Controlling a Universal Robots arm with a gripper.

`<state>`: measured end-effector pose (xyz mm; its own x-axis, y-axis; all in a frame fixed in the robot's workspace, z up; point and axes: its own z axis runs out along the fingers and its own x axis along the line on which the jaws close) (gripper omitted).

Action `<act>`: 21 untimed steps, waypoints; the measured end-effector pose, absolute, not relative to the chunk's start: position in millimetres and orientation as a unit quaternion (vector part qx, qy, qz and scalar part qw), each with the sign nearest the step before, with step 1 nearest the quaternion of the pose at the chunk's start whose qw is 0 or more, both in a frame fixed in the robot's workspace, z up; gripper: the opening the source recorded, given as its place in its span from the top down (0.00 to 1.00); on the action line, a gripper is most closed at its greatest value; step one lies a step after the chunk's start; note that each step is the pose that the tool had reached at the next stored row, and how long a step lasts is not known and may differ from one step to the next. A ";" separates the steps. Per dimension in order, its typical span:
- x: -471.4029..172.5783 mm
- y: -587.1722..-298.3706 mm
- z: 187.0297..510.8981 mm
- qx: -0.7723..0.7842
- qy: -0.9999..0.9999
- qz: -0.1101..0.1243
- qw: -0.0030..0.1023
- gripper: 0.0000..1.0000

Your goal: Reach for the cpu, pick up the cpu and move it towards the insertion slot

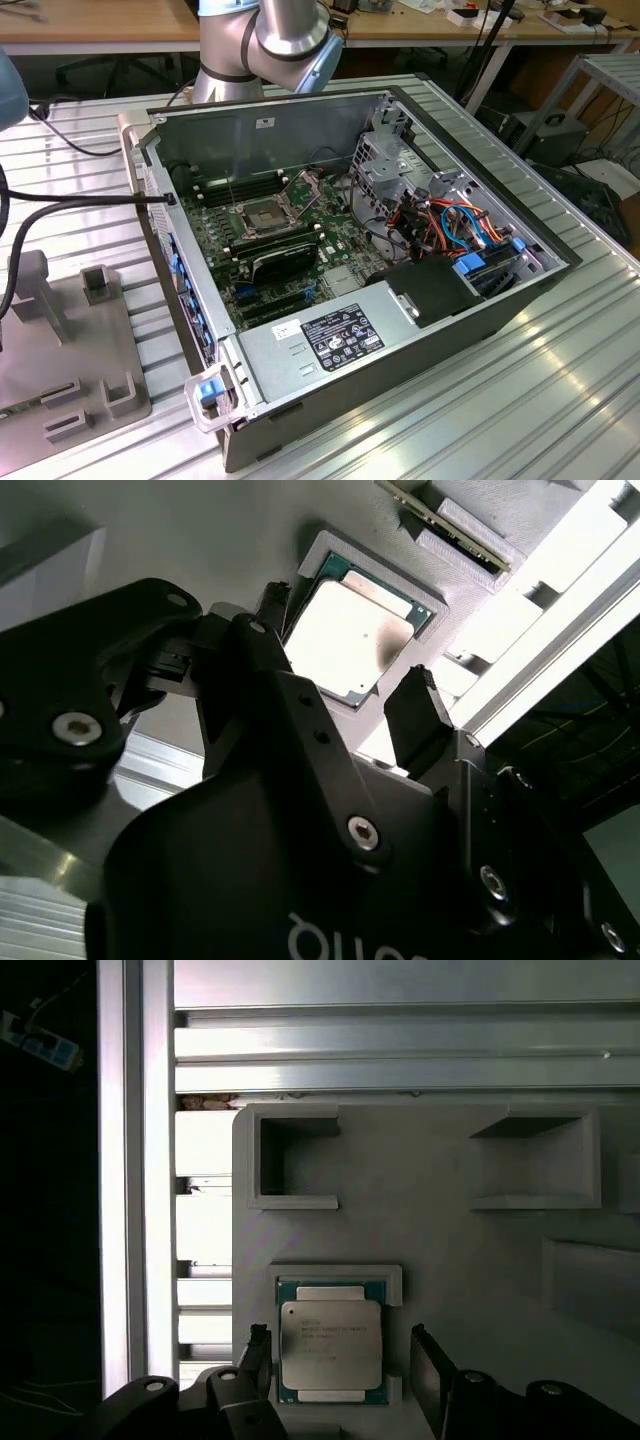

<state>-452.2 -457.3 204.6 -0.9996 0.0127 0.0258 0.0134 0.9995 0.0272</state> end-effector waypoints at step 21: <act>-453.9 -455.1 186.0 -0.007 -1.000 -0.010 0.013 0.20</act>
